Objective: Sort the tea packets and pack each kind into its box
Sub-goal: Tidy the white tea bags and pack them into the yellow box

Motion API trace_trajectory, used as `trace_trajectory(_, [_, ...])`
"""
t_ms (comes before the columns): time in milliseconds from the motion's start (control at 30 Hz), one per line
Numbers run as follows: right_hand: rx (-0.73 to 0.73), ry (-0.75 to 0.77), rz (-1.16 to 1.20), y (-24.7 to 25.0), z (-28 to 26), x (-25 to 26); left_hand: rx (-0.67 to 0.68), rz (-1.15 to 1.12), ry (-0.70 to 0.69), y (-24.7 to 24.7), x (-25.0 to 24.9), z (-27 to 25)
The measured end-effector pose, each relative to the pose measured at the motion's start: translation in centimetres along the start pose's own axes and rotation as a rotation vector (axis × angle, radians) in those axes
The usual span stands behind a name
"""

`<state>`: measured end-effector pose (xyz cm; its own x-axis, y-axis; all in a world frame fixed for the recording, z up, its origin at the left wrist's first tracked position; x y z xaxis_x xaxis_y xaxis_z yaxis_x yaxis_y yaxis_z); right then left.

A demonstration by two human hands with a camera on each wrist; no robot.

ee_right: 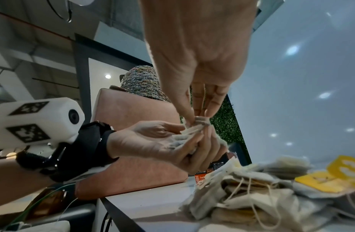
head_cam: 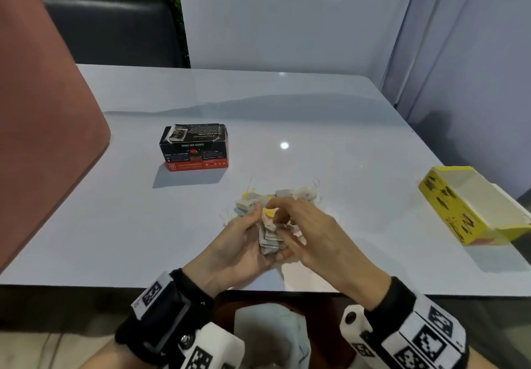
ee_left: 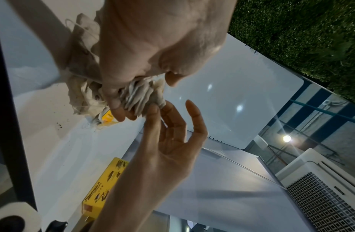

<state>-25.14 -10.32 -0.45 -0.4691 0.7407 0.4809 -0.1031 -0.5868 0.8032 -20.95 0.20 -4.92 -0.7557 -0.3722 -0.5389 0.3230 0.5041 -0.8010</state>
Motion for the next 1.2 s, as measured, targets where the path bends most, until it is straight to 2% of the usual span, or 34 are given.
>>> trace_trajectory(100, [0.015,0.027,0.004,0.0,-0.1,0.0,-0.007,-0.029,-0.004,0.0,-0.1,0.1])
trace_trajectory(267, [0.023,0.059,-0.118,-0.5,-0.1,-0.6,-0.029,-0.031,-0.007,-0.3,-0.6,-0.1])
trace_trajectory(433, [-0.041,-0.027,0.045,0.2,0.6,-0.2,-0.048,0.01,-0.008,-0.6,-0.6,-0.1])
trace_trajectory(700, [0.065,0.046,-0.097,-1.6,-0.2,0.2,-0.055,-0.002,-0.014,-0.4,-0.7,-0.2])
trace_trajectory(767, [0.01,0.027,-0.042,-0.7,-0.3,0.2,-0.074,-0.013,-0.036,-0.2,-1.0,-0.3])
trace_trajectory(833, [-0.124,-0.01,0.057,1.3,-0.4,-0.5,-0.111,-0.071,-0.04,0.1,-1.5,-0.7])
trace_trajectory(933, [-0.242,-0.131,-0.051,4.6,-0.6,-3.7,-0.156,-0.091,-0.062,1.2,-2.6,-1.6])
trace_trajectory(1000, [-0.115,-0.333,-0.175,5.5,-0.4,-6.9,-0.15,-0.065,-0.087,1.9,-3.2,-2.0])
trace_trajectory(1067, [0.165,-0.515,-0.281,4.6,-0.5,-8.9,-0.153,-0.044,-0.11,2.2,-3.5,-2.0])
trace_trajectory(1133, [0.356,-0.575,-0.326,3.0,-0.8,-9.2,-0.183,-0.034,-0.132,2.0,-3.5,-1.7])
trace_trajectory(1200, [0.409,-0.579,-0.366,2.0,-0.8,-8.4,-0.2,-0.031,-0.146,1.6,-3.5,-1.5])
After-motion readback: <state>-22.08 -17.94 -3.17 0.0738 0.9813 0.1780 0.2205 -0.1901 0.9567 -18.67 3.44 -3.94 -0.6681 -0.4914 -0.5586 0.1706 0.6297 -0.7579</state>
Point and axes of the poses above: each hand's wrist, its own z-axis towards the middle knuckle, its own y-axis out of the back of the hand, x = y × z, the point moved 4 cm from there along z, towards the middle knuckle, and after that the axes turned 6 degrees about x, right-handed, at the moved point
